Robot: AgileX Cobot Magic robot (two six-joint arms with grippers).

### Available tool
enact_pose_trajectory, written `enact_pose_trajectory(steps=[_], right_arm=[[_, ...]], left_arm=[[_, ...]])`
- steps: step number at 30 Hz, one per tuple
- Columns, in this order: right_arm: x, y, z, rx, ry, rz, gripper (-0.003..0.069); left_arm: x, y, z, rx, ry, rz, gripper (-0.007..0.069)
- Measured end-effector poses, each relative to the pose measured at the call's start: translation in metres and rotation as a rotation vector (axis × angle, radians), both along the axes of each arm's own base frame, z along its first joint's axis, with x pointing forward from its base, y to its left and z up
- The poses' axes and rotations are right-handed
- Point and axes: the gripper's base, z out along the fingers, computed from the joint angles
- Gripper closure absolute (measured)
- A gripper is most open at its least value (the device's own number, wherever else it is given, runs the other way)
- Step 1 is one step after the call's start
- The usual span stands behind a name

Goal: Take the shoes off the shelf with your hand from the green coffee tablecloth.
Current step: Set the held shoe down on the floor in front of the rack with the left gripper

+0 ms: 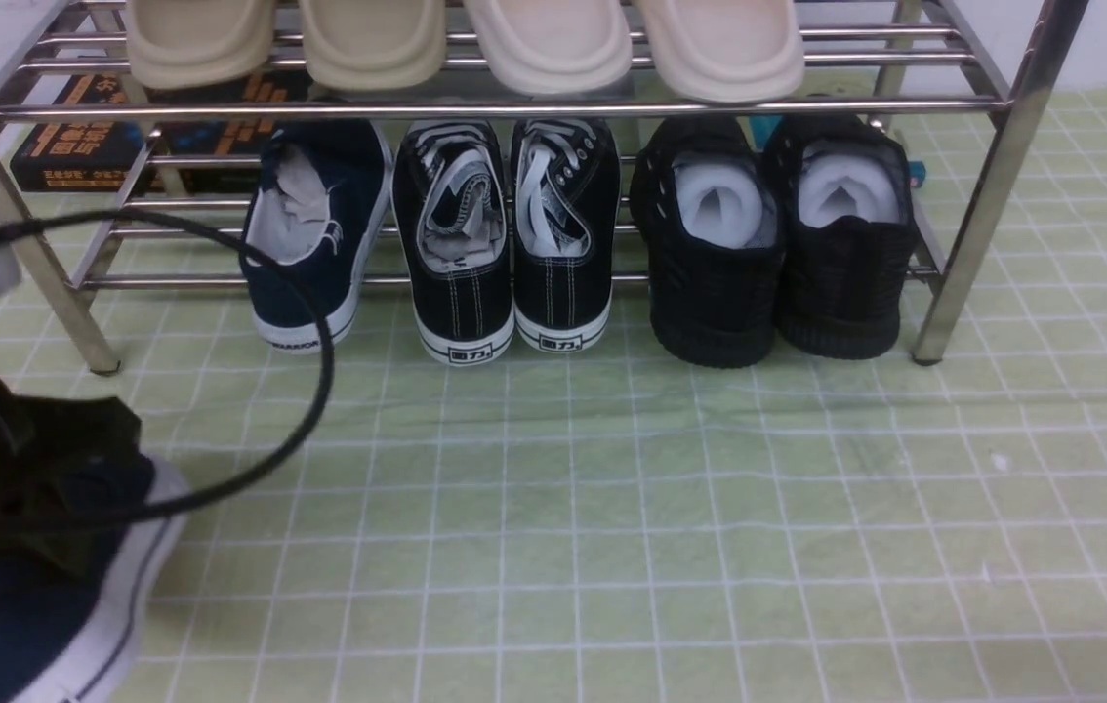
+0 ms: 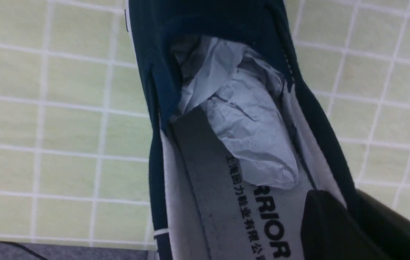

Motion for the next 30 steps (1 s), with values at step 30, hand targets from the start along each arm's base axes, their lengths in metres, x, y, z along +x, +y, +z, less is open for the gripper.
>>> enact_pose_trajectory(steps=[30], right_arm=[[0.0,0.0,0.0,0.0,0.0,0.0,0.042]], left_arm=[[-0.018,-0.134,-0.015,0.151,-0.252,-0.228,0.0585]])
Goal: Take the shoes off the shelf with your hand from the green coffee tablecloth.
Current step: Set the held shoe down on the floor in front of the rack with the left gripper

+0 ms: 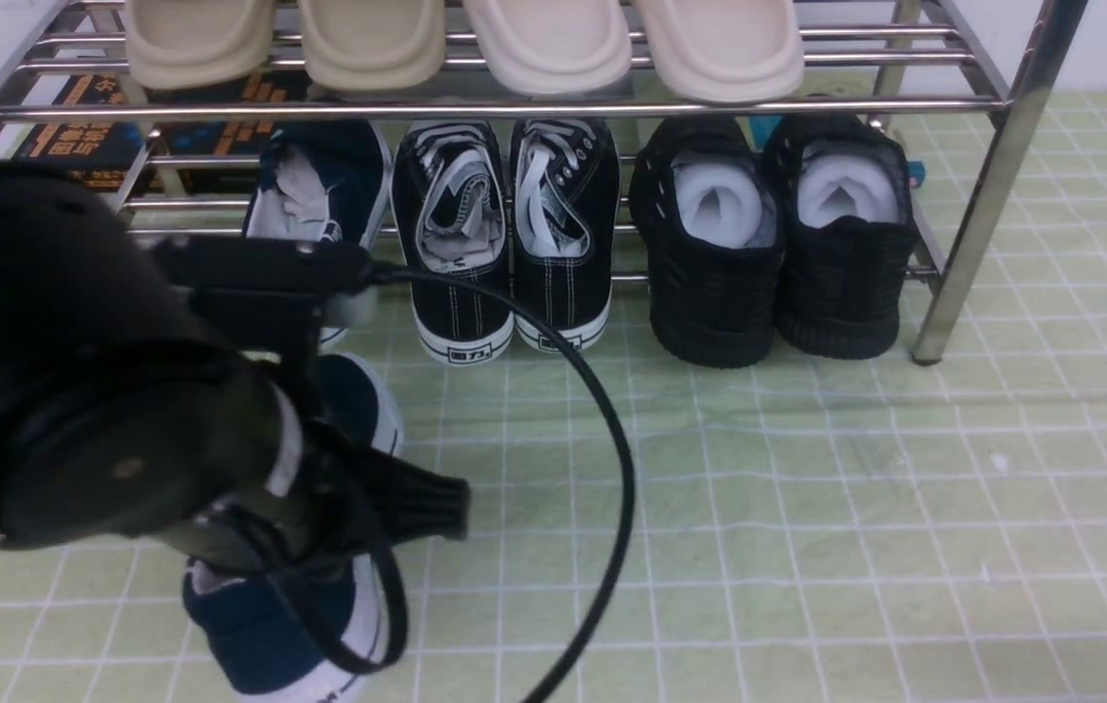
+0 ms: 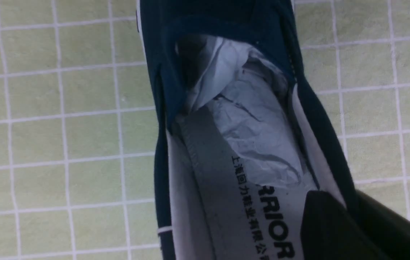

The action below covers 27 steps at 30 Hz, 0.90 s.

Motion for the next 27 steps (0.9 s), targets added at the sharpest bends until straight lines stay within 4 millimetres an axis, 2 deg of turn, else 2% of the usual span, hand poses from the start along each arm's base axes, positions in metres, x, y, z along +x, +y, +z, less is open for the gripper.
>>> enact_pose_trajectory(steps=[15,27], right_arm=[[0.0,0.0,0.0,0.0,0.0,0.0,0.042],[0.0,0.0,0.0,0.0,0.0,0.0,0.042]], left_arm=[[0.025,-0.033,-0.042,0.016,0.035,-0.053,0.0585],[0.031,-0.042,-0.059,0.029,0.067,-0.06,0.0568]])
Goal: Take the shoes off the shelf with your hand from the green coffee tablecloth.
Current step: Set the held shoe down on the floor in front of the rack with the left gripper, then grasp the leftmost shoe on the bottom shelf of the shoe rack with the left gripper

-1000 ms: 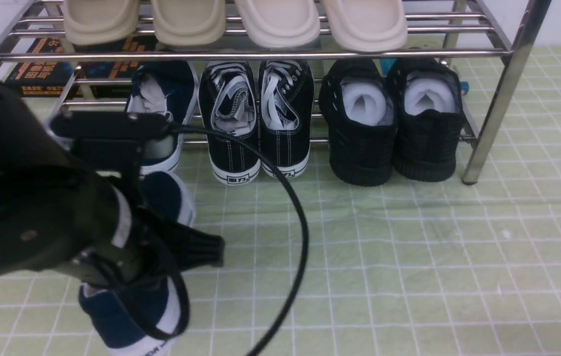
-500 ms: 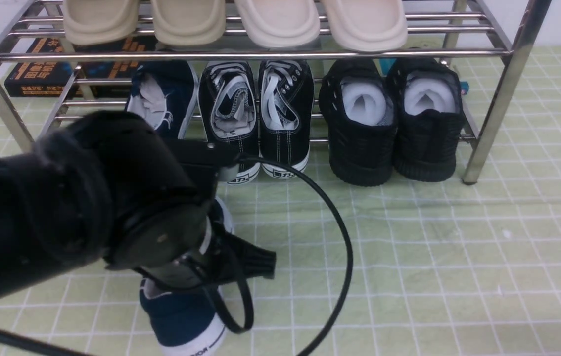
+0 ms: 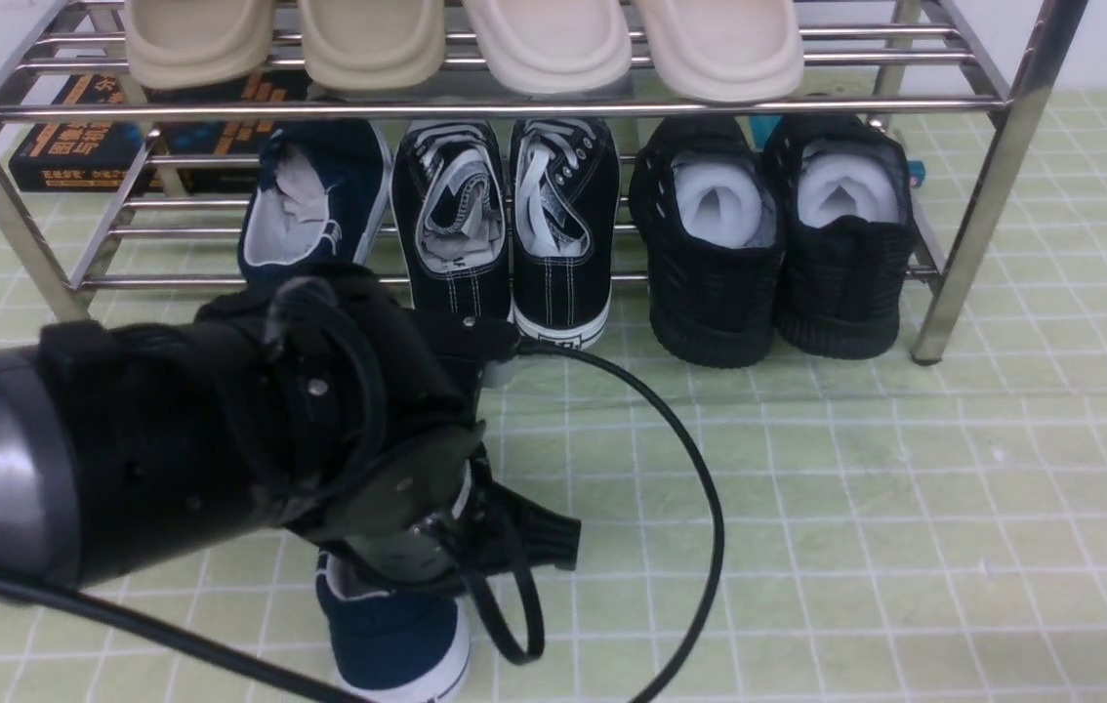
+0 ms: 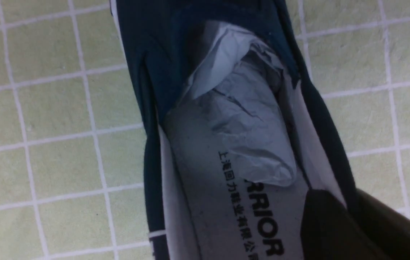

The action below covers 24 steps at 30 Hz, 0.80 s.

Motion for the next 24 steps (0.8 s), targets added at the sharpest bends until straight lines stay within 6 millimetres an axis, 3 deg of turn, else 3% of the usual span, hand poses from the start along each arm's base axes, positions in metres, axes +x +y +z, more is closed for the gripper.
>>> enact_pose_trajectory(steps=[2,10,15,21,24], right_arm=[[0.0,0.0,0.0,0.0,0.0,0.0,0.042],[0.0,0.0,0.0,0.0,0.0,0.0,0.042],[0.0,0.0,0.0,0.0,0.0,0.0,0.042],[0.0,0.0,0.0,0.0,0.0,0.0,0.042],[0.0,0.0,0.0,0.0,0.0,0.0,0.042]], left_arm=[[0.0,0.0,0.0,-0.001,0.003,0.001,0.0555],[-0.007,-0.004,0.001,-0.046,0.072,-0.026,0.038],[-0.009,-0.002,0.029,-0.07,0.052,-0.034,0.031],[-0.005,0.008,0.077,-0.028,-0.078,-0.036,0.0343],[0.0,0.017,0.099,0.048,-0.156,-0.006,0.0442]])
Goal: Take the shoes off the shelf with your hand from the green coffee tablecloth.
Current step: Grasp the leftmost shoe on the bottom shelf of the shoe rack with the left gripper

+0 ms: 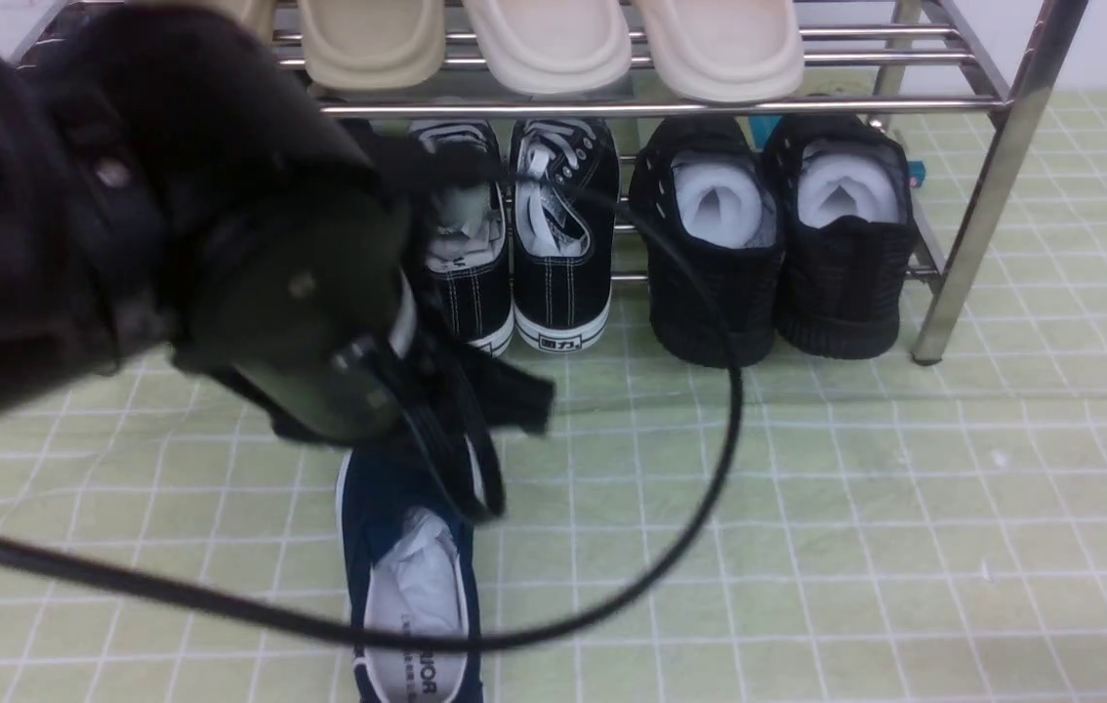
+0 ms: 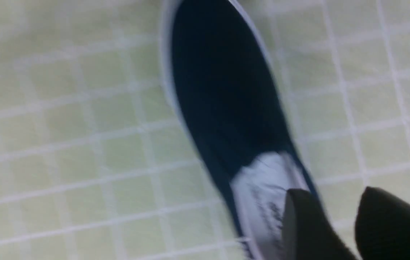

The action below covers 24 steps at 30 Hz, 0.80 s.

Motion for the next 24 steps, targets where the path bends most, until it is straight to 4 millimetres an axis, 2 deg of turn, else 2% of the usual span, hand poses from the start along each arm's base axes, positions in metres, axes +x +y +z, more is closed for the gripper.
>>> enact_pose_trajectory(steps=[1,3,6,12,13,16,20,24], right_arm=[[0.0,0.0,0.0,0.0,0.0,0.0,0.042],[0.0,0.0,0.0,0.0,0.0,0.0,0.042],[0.0,0.0,0.0,0.0,0.0,0.0,0.042],[0.0,0.0,0.0,0.0,0.0,0.0,0.042],[0.0,0.0,0.0,0.0,0.0,0.0,0.042],[0.0,0.0,0.0,0.0,0.0,0.0,0.042],[0.0,0.0,0.0,0.0,0.0,0.0,0.042],[0.0,0.0,0.0,0.0,0.0,0.0,0.042]], left_arm=[[0.001,0.001,0.001,0.007,-0.009,0.005,0.0449],[0.006,0.007,0.012,0.053,-0.081,0.04,0.0559],[0.015,0.016,0.019,0.057,-0.106,0.074,0.0615],[0.04,0.056,0.016,-0.004,-0.007,0.168,0.0617],[0.049,0.07,0.015,-0.05,0.01,0.191,0.0617],[0.066,0.09,0.014,-0.157,0.001,0.23,0.0615],[0.085,0.1,0.008,-0.213,-0.034,0.253,0.0608],[0.101,0.096,-0.003,-0.222,-0.061,0.239,0.0589]])
